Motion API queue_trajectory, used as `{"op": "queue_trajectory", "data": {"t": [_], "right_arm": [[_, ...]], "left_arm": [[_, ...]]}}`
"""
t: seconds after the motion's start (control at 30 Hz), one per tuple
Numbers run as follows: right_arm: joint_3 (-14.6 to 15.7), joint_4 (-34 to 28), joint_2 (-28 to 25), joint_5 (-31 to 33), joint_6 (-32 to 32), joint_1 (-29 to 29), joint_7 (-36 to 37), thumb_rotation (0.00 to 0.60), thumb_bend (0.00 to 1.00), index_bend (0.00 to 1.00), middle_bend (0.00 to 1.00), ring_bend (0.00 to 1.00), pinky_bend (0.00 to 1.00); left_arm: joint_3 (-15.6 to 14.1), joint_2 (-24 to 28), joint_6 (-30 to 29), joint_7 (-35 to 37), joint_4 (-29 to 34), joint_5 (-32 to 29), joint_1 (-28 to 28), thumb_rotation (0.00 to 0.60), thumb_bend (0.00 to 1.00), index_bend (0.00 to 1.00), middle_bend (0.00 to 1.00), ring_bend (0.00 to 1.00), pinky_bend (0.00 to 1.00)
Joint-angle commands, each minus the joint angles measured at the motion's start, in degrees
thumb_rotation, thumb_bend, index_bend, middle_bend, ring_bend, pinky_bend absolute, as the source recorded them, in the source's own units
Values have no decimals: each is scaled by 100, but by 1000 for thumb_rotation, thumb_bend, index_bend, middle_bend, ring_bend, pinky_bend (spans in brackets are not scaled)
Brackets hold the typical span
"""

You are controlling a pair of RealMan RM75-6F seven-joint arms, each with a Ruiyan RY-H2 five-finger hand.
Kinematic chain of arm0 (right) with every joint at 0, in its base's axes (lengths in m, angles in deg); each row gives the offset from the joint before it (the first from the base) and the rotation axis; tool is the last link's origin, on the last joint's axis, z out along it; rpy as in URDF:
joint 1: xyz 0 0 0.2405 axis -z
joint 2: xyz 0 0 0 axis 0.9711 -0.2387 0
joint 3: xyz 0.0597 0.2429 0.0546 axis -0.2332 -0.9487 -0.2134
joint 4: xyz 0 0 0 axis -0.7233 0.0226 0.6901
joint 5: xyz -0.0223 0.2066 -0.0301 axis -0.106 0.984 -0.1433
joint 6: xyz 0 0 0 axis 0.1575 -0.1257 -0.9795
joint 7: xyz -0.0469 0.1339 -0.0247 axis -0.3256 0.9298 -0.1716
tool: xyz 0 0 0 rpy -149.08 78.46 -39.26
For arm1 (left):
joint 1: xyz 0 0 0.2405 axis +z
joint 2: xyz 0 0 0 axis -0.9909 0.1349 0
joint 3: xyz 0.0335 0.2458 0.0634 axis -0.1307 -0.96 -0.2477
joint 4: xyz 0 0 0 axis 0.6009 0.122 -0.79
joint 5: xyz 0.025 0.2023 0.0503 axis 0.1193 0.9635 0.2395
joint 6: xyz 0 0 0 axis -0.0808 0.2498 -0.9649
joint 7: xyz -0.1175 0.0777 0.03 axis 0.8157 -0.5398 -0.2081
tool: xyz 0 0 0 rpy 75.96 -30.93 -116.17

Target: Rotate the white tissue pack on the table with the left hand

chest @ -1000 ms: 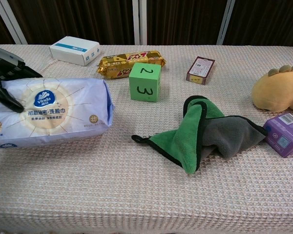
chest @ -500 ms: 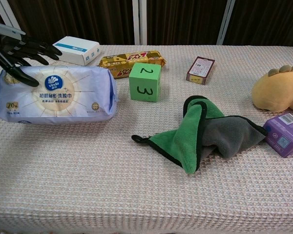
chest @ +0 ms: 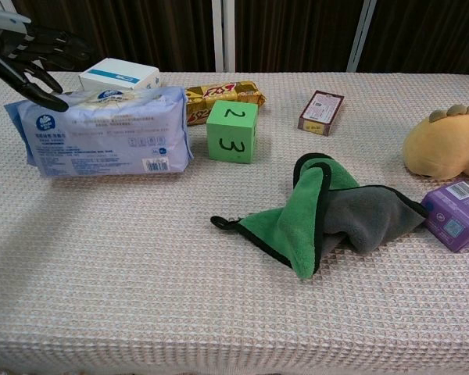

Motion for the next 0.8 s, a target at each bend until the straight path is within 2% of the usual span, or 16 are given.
{"op": "queue_trajectory", "data": {"t": [0.03,0.13,0.23,0.43,0.53,0.8], "right_arm": [[-5,22,-2,18,-14,13,17,600,196,0,0,0,0],[-16,65,-4,64,9,14,23,600,197,0,0,0,0],[-11,87,31,71,37,3,36,600,197,0,0,0,0],[33,119,102,38,47,11,1,600,197,0,0,0,0],[11,141,106,75,41,15,-1,600,197,0,0,0,0],[10,178,122,107,112,-9,27,600,197,0,0,0,0]], "left_arm": [[-65,297,-340,-116,351,560,179,600,124,3,0,4,193],[-214,432,-807,-499,455,1132,317,600,95,3,0,4,190],[-368,309,-1116,-975,349,1345,343,600,72,3,0,4,189],[-743,-232,-1489,-2048,84,1537,315,600,28,0,0,0,162],[-857,-661,-1929,-2554,-268,1802,355,600,9,0,0,0,135],[-778,-1118,-1548,-2414,-739,1198,158,600,8,0,0,0,125]]}}
